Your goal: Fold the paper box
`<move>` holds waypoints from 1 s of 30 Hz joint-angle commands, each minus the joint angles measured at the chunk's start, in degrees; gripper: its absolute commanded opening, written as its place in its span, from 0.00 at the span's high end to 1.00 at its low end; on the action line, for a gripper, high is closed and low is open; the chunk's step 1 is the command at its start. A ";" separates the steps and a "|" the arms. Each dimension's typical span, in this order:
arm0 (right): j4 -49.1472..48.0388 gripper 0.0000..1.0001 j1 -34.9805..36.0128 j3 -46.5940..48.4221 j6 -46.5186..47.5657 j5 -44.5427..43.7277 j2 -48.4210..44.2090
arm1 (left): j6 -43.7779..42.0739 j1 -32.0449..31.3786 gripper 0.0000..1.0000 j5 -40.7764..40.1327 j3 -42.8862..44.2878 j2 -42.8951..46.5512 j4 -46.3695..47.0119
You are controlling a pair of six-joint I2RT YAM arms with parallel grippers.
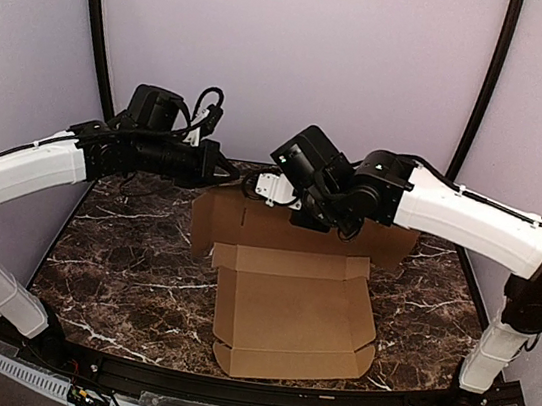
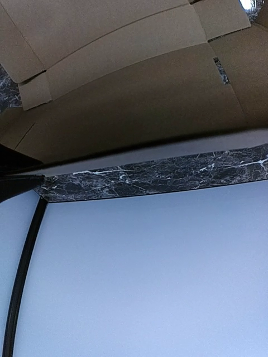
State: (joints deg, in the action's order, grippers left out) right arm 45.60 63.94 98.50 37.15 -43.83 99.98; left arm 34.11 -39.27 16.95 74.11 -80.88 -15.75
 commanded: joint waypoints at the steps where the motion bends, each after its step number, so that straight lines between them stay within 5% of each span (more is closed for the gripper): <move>1: 2.19 1.00 -1.28 3.44 -4.21 2.03 1.97 | -1.07 -0.20 0.99 1.22 2.39 0.57 -3.55; 19: 16.12 1.00 -2.99 10.05 -6.99 19.06 0.65 | -7.07 3.69 0.95 -0.15 13.79 -1.17 -14.44; 30: 16.59 1.00 -3.58 14.29 -9.78 19.74 2.35 | -12.03 4.53 0.93 2.48 19.27 -2.53 -22.01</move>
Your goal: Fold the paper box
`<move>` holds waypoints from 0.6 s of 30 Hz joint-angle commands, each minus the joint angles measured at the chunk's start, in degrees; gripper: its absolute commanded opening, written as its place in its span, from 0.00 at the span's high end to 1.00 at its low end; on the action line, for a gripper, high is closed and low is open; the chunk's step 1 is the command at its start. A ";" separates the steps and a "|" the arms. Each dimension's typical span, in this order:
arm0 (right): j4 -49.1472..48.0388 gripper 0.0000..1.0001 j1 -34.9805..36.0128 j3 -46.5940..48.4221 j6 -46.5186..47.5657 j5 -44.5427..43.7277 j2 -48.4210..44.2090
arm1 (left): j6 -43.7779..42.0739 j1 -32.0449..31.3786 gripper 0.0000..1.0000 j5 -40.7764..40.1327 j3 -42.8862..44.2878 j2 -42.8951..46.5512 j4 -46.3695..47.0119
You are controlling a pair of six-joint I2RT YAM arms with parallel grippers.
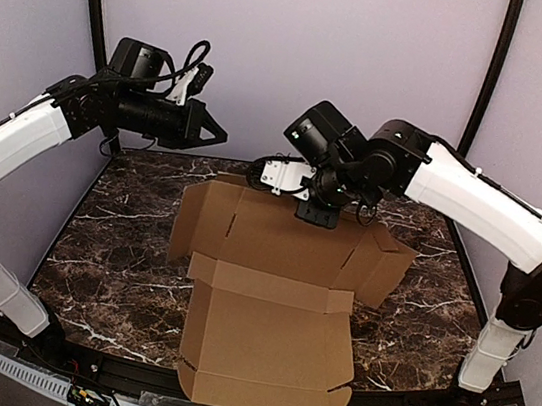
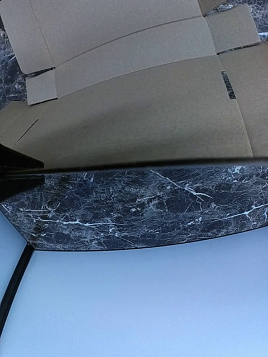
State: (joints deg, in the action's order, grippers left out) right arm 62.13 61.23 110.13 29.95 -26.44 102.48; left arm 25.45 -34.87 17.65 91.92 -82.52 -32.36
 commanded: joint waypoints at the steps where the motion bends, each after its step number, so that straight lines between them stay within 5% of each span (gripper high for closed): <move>1: 0.18 1.00 -1.17 3.29 -2.89 2.70 -0.12 | -3.78 0.15 0.94 2.13 1.53 -0.95 -6.37; 11: 3.50 1.00 -5.72 7.03 -9.12 10.34 -0.04 | -9.63 0.48 0.96 0.38 1.19 2.47 -13.74; 18: 3.53 1.00 -9.68 7.03 -13.79 18.74 -0.05 | -12.28 0.58 0.90 -11.16 4.73 6.20 -18.82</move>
State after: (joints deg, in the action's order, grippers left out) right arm 66.22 52.97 116.92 20.80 -14.28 102.85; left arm 16.12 -34.61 14.00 93.06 -80.20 -46.37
